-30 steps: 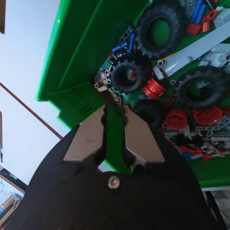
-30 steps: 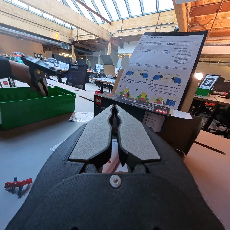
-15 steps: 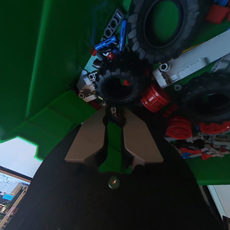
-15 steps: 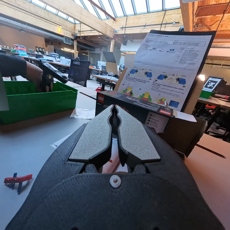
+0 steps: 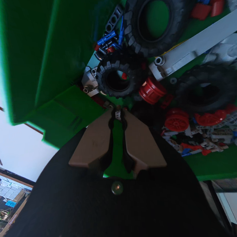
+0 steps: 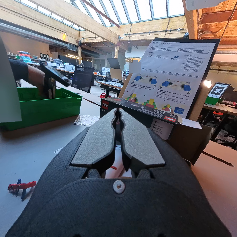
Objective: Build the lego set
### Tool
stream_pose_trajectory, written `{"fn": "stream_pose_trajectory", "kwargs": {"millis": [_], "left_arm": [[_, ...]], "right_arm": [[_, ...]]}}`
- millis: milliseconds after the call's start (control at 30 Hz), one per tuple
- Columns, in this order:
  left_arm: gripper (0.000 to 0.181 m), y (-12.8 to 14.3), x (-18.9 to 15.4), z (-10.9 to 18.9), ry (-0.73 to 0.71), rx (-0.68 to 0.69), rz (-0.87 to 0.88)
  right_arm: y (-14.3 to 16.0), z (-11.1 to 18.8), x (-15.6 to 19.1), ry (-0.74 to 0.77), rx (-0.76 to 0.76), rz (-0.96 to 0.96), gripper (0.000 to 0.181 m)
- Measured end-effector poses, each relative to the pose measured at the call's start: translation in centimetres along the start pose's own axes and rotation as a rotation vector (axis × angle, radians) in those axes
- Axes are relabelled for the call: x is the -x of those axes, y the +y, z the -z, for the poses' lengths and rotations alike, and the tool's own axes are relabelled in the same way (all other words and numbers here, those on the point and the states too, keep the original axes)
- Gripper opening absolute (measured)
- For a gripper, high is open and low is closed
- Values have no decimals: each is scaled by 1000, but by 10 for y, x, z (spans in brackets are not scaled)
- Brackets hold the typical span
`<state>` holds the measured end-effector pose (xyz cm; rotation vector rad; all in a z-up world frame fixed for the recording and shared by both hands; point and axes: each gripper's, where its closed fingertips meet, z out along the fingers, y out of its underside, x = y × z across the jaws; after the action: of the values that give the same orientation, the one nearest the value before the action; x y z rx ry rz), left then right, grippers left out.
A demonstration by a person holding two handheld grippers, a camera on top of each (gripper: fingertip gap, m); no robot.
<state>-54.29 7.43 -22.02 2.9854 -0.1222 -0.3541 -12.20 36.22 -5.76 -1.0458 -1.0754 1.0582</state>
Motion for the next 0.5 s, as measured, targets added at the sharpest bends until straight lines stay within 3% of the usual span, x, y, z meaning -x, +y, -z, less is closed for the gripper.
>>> {"fn": "stream_pose_trajectory", "kwargs": {"millis": [233, 500], "left_arm": [[4, -12, 12, 48, -164, -180, 3], [4, -42, 18, 117, -392, -513, -16]], "right_arm": [[-6, 4, -2, 4, -27, -14, 0], [-8, 5, -1, -25, -40, -62, 0]]}}
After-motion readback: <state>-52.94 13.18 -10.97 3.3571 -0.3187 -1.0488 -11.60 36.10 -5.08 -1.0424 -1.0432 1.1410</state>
